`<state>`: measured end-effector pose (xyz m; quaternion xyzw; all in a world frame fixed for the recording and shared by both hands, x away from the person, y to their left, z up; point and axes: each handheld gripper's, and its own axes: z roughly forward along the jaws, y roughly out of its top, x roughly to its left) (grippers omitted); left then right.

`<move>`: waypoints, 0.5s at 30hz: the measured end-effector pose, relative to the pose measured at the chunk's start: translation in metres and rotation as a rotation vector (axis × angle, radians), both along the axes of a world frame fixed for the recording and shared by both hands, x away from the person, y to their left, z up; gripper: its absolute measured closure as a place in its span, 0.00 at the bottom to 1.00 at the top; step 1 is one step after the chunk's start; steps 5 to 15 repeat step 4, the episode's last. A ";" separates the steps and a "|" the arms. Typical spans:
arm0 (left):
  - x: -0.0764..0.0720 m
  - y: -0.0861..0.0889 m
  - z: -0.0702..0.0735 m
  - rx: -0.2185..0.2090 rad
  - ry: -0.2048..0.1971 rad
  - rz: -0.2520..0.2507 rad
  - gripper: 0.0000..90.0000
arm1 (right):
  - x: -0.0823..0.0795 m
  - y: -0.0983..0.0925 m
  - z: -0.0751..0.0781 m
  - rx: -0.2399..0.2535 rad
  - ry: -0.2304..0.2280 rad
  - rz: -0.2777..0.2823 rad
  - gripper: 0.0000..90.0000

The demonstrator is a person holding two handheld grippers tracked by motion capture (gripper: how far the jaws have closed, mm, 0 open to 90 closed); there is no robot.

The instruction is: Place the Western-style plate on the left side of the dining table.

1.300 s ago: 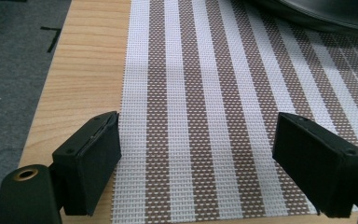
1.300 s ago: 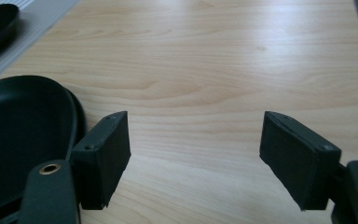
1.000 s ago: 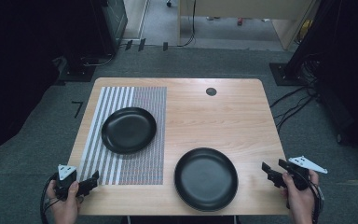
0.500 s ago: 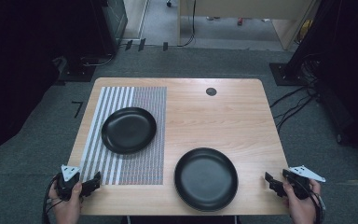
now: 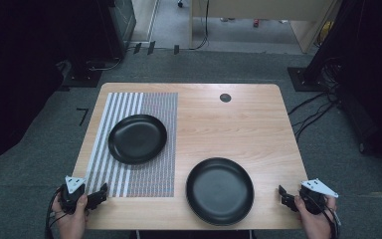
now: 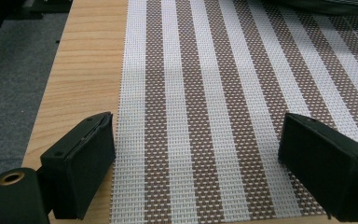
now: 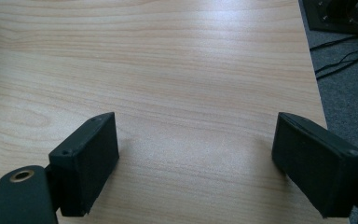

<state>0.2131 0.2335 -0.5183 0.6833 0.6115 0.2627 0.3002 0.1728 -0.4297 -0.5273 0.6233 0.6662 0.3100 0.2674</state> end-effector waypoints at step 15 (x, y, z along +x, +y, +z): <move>0.000 0.000 0.000 -0.001 0.000 -0.001 0.12 | 0.000 0.000 0.000 0.000 0.001 -0.002 0.15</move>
